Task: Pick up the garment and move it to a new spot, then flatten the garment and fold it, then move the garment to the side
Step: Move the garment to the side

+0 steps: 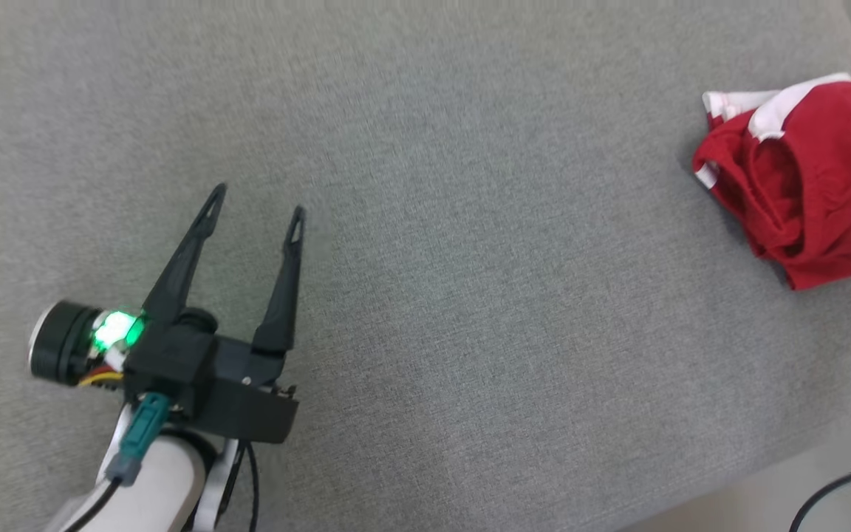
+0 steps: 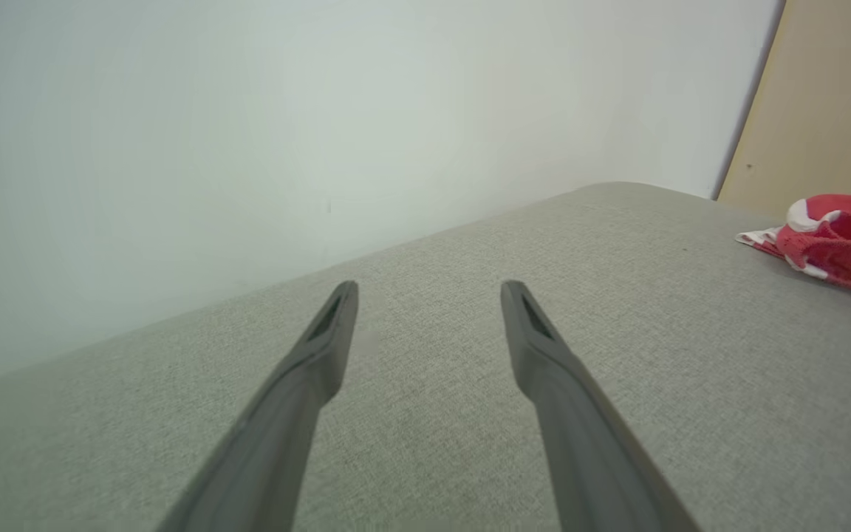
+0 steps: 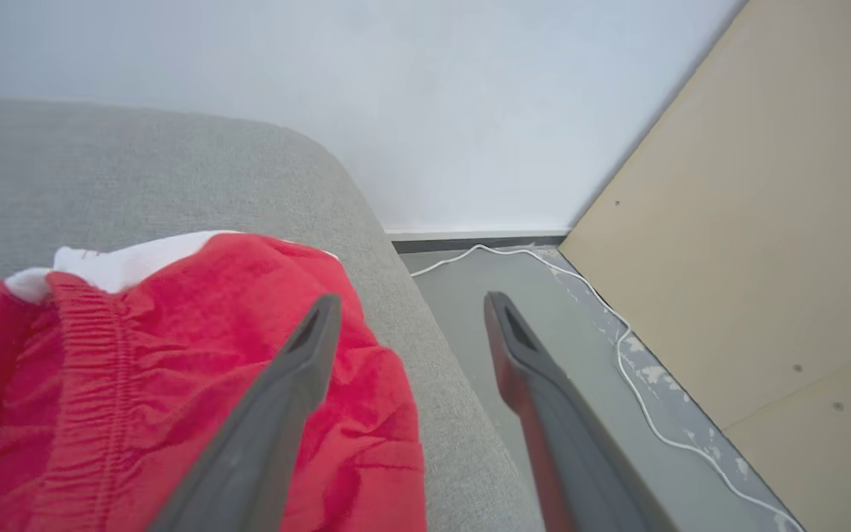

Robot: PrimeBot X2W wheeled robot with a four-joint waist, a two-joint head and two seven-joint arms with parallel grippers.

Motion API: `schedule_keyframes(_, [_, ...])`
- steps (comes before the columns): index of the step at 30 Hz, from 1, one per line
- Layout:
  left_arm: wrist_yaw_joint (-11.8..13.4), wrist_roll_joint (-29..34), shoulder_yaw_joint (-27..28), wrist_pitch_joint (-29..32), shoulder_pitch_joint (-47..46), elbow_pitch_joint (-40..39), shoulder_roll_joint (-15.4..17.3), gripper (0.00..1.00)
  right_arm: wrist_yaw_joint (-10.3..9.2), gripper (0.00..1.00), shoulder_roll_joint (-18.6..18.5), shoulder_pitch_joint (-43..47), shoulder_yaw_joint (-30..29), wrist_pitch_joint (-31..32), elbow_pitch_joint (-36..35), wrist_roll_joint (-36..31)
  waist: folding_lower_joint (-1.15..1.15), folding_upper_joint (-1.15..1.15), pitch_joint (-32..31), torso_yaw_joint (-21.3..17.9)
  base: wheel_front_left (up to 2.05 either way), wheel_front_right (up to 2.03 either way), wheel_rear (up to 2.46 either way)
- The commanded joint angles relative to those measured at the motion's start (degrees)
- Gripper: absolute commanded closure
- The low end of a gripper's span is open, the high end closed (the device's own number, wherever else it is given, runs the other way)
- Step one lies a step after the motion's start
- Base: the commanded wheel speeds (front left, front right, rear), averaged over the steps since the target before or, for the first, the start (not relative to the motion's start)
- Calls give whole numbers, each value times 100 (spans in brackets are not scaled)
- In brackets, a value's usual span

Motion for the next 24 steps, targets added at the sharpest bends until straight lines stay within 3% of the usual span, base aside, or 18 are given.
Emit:
schedule_keyframes(1, [44, -29, 35, -45, 127, 21, 32, 0, -6, 0, 102, 148, -48, -8, -134, 31, 0, -1, -238, 69, 0, 0, 0])
schedule_keyframes(6, [183, -200, 186, -216, 452, 42, 48, 0, -6, 0, 648, 774, -602, -9, -1364, 46, 0, -1, -571, 227, 0, 0, 0])
schedule_keyframes(10, [300, -339, 308, -360, 667, 47, 31, 0, -6, 0, 1033, 1149, -597, -9, -2248, 32, 0, -1, -786, 426, 0, 0, 0])
schedule_keyframes(16, [437, -461, 484, -536, 964, 62, 51, 0, -6, 0, 1427, 1546, -142, -4, -3022, -4, 0, -1, -1057, 753, 0, 0, 0])
schedule_keyframes(24, [416, -794, 675, -805, 1389, 151, -45, 0, -6, 0, 1798, 2020, 385, 301, -3604, -197, 0, -1, -1484, 1178, 0, 0, 0])
